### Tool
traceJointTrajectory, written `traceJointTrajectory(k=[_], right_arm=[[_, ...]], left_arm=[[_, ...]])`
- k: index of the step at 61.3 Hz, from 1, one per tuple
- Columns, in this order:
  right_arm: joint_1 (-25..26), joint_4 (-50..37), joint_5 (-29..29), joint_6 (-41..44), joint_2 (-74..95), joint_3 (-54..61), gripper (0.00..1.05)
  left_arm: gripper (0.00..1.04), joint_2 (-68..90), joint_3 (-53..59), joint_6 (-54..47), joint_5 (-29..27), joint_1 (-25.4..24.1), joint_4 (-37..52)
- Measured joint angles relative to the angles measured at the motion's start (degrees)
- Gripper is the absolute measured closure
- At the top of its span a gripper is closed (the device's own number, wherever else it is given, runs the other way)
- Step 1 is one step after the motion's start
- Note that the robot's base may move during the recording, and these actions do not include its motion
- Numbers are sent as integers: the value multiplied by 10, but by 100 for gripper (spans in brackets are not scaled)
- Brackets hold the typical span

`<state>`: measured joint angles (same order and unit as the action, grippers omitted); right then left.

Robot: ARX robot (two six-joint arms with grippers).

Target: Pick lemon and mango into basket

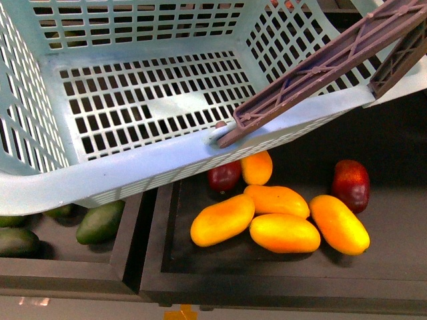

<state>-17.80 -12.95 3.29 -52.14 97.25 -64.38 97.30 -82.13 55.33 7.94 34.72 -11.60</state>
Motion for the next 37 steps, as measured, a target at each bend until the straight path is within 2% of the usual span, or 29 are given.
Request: traceJointTrajectory(k=[2,7,14,22,30,32,35,37], right_arm=[[-4,3,-1,5,5,-4,41],[-18,17,-1,22,16,-17,22],[-16,19,1,30,13,-14,7],[10,17,15,54,-22,18,9],[88,14,44,143,-116,107,9],[109,-16,32,184,-139,137,12],[148,-119,-12,267,-181,203,20],[164,-174,-20,317,-205,241,25]], left_arm=[[88,0,0,0,0,0,0],[88,0,0,0,0,0,0],[88,0,0,0,2,0,0],[88,1,2,2,2,0,0],[88,2,2,2,-2,0,0],[88,2,2,1,-2,0,0],[88,2,2,1,-3,0,0],[88,2,2,1,-2,0,0]])
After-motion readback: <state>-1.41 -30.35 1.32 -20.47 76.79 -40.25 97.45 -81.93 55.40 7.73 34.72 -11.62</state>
